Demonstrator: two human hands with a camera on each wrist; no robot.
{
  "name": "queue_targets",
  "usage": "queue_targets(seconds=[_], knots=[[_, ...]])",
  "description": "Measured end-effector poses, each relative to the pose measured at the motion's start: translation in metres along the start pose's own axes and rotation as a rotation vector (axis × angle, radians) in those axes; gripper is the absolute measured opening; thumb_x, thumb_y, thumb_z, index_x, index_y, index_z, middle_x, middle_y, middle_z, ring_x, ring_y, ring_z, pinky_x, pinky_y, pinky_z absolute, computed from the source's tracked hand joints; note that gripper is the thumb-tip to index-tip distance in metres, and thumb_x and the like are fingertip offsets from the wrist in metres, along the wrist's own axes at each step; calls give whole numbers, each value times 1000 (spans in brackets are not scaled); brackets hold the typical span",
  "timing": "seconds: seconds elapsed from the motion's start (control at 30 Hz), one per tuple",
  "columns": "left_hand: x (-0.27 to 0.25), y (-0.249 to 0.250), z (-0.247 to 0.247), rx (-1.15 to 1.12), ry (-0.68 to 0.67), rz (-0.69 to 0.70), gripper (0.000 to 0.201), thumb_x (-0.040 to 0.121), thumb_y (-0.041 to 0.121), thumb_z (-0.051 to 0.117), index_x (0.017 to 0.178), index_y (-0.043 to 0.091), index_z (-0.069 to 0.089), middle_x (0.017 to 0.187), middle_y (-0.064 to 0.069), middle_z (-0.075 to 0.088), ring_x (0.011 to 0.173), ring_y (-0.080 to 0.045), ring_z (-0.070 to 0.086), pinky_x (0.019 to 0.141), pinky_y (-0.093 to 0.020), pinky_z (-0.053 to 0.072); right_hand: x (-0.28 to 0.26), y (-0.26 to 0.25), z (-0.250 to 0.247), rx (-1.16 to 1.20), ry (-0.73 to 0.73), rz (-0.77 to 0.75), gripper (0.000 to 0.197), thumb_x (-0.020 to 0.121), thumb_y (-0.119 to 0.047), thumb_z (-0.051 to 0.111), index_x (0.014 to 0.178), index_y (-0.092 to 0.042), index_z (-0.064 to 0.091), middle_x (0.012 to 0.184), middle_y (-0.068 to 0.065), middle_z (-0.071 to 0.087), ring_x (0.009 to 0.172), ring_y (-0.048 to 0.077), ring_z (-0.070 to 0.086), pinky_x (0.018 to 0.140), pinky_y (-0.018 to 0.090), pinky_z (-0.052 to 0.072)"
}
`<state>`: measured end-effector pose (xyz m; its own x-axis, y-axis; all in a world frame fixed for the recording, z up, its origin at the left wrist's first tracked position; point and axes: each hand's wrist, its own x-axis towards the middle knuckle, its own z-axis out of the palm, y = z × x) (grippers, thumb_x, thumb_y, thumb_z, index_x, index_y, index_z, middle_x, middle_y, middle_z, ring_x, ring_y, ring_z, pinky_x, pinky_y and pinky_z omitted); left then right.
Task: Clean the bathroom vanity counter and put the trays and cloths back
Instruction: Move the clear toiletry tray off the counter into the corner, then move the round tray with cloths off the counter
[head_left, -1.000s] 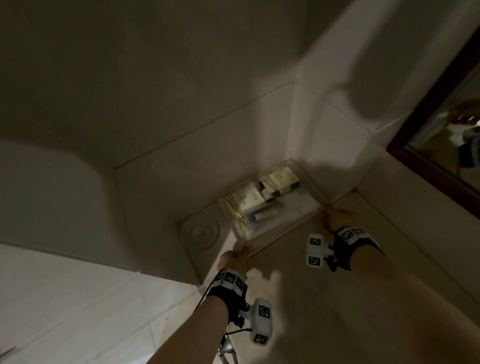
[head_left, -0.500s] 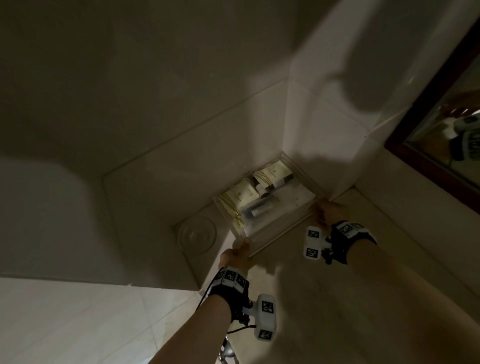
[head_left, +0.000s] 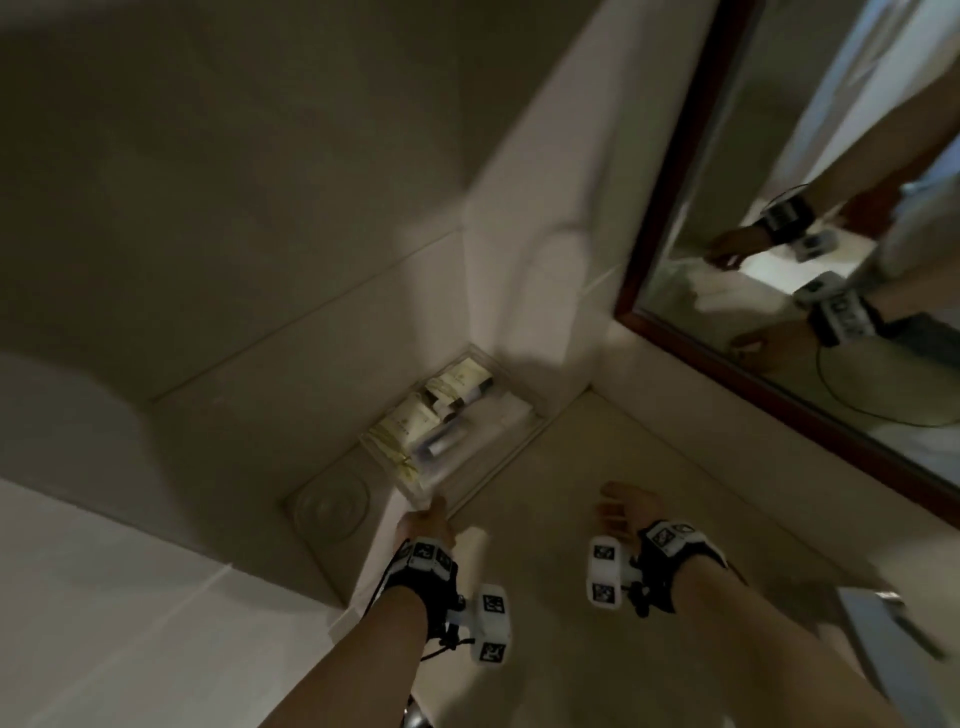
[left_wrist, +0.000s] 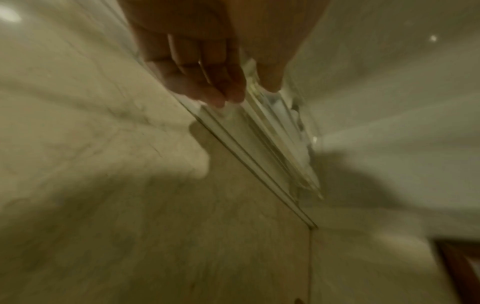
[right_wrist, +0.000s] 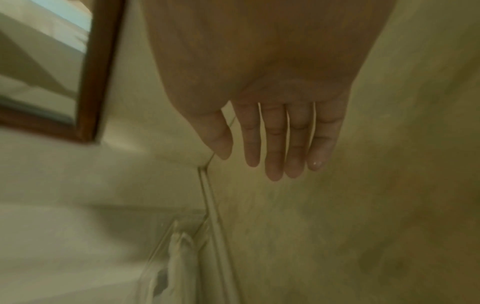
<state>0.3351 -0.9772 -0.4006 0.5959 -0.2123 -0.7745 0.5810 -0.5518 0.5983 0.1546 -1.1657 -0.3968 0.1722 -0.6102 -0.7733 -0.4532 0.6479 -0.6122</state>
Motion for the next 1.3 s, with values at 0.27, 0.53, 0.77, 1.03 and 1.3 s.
queue_targets(seconds=[0.27, 0.53, 0.77, 1.03, 1.3], knots=[[-72, 23, 94, 95, -403, 112, 34, 101, 31, 41, 82, 7, 57, 78, -8, 60, 67, -21, 52, 62, -31, 43, -62, 40, -95, 195, 234, -68, 26, 95, -12, 52, 112, 6, 60, 82, 17, 65, 70, 30, 58, 67, 38, 50], [-128, -36, 166, 342, -610, 162, 37, 99, 35, 45, 82, 6, 60, 79, -10, 63, 72, -25, 58, 67, -33, 46, -125, 132, -170, 329, 278, 19, 21, 92, -22, 55, 102, -7, 66, 85, 14, 68, 73, 28, 60, 70, 34, 48], [-195, -122, 225, 606, -781, 117, 30, 99, 24, 43, 77, 9, 55, 72, -8, 55, 62, -20, 50, 57, -29, 37, -198, 246, -237, 540, 484, 95, 24, 84, -26, 64, 97, -7, 69, 85, 15, 72, 75, 31, 64, 72, 35, 50], [-286, -207, 246, 778, -883, 205, 19, 91, 19, 55, 82, 3, 61, 71, -13, 60, 62, -24, 55, 58, -29, 43, -271, 364, -293, 796, 718, 113, 26, 86, -24, 62, 98, -2, 67, 89, 18, 71, 78, 33, 64, 69, 37, 51], [-366, -310, 258, 812, -880, 224, 26, 95, 26, 56, 91, 1, 61, 81, -12, 64, 73, -27, 59, 80, -40, 49, -327, 453, -346, 887, 742, 81, 20, 89, -19, 58, 97, -2, 66, 92, 18, 70, 76, 32, 63, 66, 35, 52]])
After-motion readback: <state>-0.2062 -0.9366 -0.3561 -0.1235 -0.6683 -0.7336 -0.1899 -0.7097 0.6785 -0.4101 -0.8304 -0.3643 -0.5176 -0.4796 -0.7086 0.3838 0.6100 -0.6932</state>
